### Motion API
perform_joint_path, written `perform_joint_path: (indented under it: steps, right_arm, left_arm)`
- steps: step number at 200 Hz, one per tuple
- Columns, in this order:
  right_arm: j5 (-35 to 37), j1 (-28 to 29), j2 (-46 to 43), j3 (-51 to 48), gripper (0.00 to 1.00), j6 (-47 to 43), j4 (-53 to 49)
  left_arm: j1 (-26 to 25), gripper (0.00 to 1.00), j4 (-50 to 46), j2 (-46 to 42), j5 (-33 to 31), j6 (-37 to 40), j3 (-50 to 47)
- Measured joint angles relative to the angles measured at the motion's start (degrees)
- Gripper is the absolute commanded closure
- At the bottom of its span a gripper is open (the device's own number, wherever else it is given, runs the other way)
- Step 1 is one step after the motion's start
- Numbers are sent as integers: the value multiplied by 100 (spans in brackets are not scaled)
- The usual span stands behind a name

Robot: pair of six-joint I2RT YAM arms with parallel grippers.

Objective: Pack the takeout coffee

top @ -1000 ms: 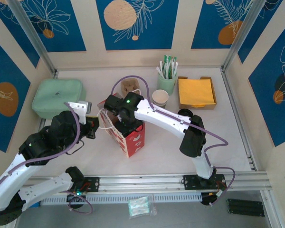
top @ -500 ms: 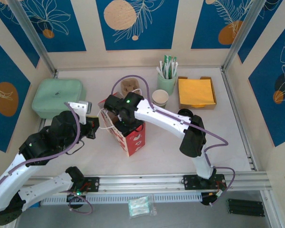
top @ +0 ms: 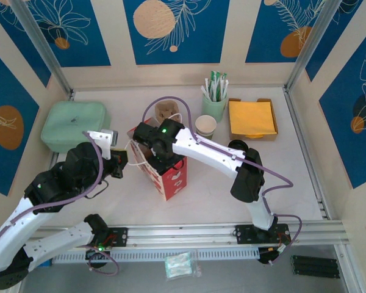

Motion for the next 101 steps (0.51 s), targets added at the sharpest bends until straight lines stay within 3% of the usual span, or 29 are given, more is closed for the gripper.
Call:
perform_joint_path:
  steps: [101]
  right_arm:
    - [236,0,98,2,41,0,-81]
  left_arm:
    - [0,100,48,0,2,0,0]
